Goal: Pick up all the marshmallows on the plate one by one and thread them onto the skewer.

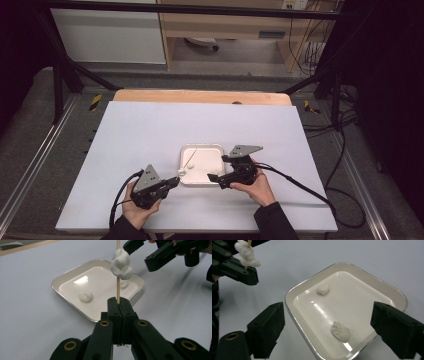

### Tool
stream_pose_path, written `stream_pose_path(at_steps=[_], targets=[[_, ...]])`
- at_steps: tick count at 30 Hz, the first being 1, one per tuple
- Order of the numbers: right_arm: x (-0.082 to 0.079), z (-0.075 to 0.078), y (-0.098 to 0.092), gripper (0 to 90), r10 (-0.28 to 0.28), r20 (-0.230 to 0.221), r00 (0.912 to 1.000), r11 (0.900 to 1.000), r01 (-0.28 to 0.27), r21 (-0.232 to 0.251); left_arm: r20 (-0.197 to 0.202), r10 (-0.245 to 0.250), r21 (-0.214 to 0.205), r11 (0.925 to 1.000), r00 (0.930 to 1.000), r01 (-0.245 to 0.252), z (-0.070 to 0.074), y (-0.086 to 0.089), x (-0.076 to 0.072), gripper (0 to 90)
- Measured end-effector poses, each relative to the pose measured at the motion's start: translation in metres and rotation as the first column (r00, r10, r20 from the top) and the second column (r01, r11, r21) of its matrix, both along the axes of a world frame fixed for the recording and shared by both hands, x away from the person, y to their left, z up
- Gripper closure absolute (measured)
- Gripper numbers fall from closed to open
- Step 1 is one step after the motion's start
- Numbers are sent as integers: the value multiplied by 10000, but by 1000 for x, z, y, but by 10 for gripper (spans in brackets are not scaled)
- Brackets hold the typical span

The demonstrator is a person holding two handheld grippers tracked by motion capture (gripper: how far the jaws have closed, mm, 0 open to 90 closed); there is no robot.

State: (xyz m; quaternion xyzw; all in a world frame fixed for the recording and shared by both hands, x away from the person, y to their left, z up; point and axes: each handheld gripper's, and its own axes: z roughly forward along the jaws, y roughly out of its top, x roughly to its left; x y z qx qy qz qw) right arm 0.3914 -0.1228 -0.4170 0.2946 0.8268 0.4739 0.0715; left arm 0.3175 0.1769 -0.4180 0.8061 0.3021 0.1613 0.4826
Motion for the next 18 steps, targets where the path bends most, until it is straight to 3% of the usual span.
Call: stream_pose_path(at_steps=[9, 18], targets=[[13, -22, 8, 391, -228, -416, 9989, 9944, 184, -1037, -110, -6, 6, 10000, 9999, 6, -2, 2, 1, 887], [17, -31, 11, 518, -377, -489, 9981, 9882, 300, -1501, -152, -56, 26, 10000, 9999, 57, -3, 0, 2, 887]])
